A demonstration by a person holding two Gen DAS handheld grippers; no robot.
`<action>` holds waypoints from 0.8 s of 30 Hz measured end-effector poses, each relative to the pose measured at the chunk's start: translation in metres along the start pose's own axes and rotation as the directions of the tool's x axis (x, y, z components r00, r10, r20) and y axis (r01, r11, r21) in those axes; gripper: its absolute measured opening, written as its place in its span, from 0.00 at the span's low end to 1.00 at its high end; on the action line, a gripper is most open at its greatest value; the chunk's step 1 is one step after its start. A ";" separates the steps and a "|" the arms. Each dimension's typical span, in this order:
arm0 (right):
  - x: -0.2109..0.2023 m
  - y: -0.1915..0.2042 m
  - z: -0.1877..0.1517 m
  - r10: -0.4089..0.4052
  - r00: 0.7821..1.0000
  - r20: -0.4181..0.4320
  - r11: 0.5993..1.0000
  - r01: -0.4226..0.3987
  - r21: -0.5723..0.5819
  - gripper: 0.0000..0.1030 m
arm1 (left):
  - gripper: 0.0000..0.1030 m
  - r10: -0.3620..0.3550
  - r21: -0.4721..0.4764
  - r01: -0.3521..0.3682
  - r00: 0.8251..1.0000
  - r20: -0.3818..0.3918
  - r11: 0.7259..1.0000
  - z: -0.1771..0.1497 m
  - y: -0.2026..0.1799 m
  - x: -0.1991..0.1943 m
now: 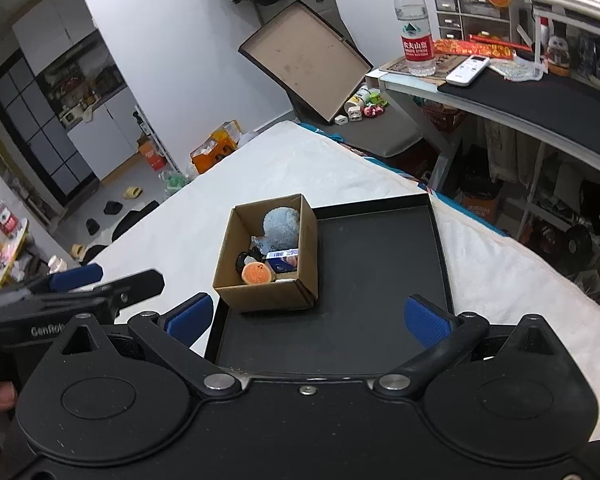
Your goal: Organize soft objects
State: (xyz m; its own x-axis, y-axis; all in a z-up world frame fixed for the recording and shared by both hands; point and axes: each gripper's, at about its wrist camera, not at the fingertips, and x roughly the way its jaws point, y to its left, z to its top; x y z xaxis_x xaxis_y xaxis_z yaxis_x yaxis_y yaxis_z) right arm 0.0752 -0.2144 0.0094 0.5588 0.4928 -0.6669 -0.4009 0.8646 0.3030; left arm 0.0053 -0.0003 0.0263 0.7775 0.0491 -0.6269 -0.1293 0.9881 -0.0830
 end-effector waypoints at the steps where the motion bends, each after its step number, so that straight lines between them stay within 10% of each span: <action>1: -0.001 0.002 -0.002 -0.003 1.000 0.006 1.000 0.003 -0.002 1.00 | 0.99 -0.002 0.000 0.002 1.000 0.000 1.000 0.000 0.000 0.000; 24: -0.006 0.002 -0.006 -0.011 1.000 0.021 1.000 0.011 -0.018 1.00 | 0.99 0.053 0.012 -0.053 0.998 -0.019 0.999 -0.003 -0.007 0.002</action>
State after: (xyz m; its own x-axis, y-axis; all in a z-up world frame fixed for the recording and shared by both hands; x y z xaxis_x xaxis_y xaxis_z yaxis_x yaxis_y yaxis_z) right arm 0.0665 -0.2164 0.0099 0.5786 0.4855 -0.6554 -0.4075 0.8681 0.2833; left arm 0.0061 -0.0080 0.0227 0.7579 0.0984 -0.6449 -0.1629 0.9858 -0.0410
